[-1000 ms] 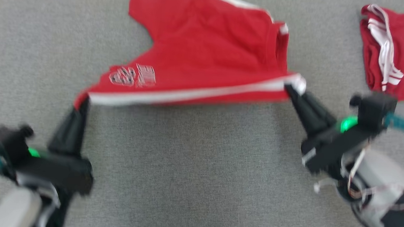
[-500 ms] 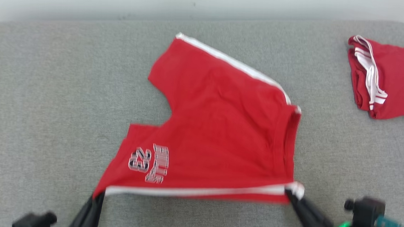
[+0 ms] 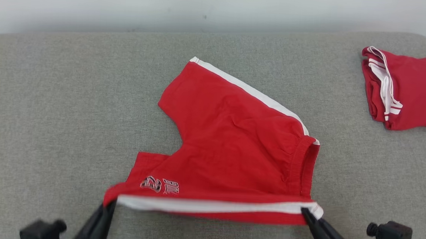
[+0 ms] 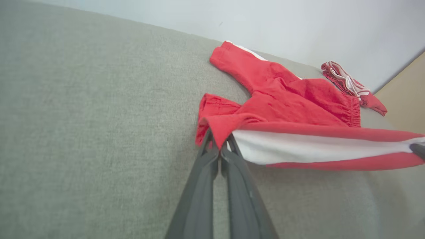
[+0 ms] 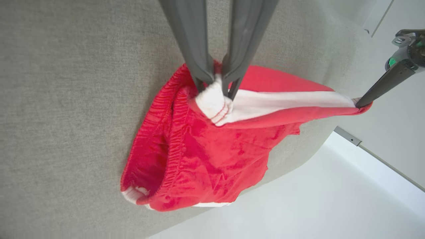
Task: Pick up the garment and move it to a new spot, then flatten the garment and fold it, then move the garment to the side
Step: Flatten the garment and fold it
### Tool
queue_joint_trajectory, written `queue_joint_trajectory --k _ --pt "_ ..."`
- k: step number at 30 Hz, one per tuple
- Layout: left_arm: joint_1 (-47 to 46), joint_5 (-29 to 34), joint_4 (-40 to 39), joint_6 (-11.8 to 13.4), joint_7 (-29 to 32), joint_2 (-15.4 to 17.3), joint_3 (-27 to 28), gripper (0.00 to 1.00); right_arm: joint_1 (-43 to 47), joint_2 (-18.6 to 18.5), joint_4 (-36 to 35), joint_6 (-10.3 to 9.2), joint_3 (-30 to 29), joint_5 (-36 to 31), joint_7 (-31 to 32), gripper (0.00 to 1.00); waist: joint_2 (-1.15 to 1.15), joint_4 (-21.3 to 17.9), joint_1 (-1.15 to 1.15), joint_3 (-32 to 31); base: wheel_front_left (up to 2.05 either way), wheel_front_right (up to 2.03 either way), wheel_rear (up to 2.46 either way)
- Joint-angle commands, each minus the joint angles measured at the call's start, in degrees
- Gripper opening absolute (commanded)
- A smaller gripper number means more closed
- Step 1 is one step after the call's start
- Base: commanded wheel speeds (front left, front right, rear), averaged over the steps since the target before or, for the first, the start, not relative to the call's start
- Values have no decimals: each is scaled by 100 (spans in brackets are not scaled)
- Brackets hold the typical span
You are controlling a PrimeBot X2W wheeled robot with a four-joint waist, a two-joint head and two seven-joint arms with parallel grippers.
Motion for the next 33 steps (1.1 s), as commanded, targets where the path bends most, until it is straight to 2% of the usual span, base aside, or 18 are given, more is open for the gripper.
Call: queue_joint_trajectory --k 1,6,11,16,20,26,33 --pt "-167 45 -32 -21 37 51 23 0 -28 53 -35 -19 -62 -33 1 0 0 -20 0 35 0 0 0" --pt "-1389 261 70 -304 468 409 66 0 -396 456 -201 -19 -459 -179 22 0 0 -234 0 333 0 0 0" --pt "-2613 335 327 -580 1111 709 -30 0 -1027 793 -21 -19 -589 -366 -57 0 0 -578 0 771 0 0 0" --pt "-3848 210 871 -765 1678 788 -169 0 -1728 1116 451 -19 -710 -575 -214 0 0 -856 0 1189 0 0 0" --pt "-4758 317 1461 -845 1914 848 -490 0 -2256 1372 903 -19 -737 -724 -325 0 0 -1060 0 1478 0 0 0" --pt "-5909 326 2368 -857 1855 756 -1063 0 -2873 1731 1494 -19 -732 -926 -519 0 0 -1262 0 1794 0 0 0" --pt "-6698 142 3329 -859 1451 663 -1777 0 -3285 2019 2004 -19 -630 -1153 -732 0 0 -1454 0 1936 0 0 0"
